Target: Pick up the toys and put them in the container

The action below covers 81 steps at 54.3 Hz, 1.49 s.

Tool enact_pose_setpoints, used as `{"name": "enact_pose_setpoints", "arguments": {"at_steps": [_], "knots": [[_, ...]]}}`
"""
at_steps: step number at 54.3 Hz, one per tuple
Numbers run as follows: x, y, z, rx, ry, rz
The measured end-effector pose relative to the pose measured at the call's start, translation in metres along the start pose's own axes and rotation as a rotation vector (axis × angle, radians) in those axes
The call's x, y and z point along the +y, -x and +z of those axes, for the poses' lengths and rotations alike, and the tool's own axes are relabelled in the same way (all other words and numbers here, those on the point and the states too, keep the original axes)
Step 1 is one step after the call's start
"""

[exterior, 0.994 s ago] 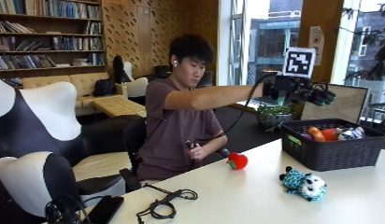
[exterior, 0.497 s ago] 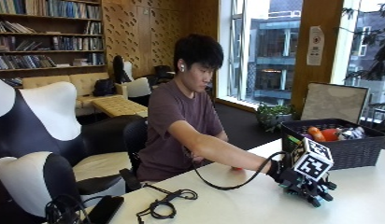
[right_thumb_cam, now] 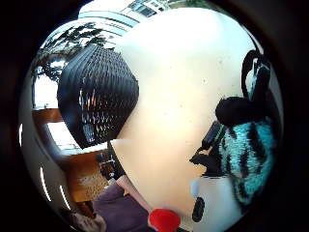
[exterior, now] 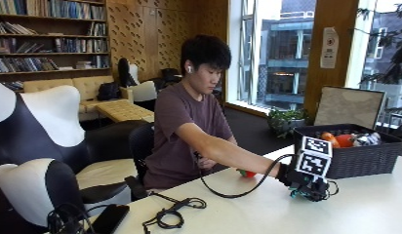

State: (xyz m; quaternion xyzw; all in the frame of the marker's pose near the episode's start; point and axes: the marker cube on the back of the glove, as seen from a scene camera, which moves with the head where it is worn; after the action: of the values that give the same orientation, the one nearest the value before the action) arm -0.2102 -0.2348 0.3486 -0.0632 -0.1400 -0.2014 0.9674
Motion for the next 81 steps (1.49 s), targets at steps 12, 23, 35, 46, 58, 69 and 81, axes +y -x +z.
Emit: {"name": "enact_pose_setpoints", "arguments": {"at_steps": [12,23,35,46,58,69,81], "knots": [[0.029,0.028,-0.077,0.033,-0.034,0.076],[0.062,0.074,-0.197,0.217,-0.124,0.049],[0.068,0.156,-0.286,0.199,-0.222,-0.048],[0.034,0.236,-0.289,0.222,-0.26,-0.003],[-0.016,0.339,-0.247,0.142,-0.232,-0.107],[-0.042,0.389,-0.204,0.141,-0.142,-0.285],[-0.076,0.431,-0.158,0.092,-0.104,-0.324]]}}
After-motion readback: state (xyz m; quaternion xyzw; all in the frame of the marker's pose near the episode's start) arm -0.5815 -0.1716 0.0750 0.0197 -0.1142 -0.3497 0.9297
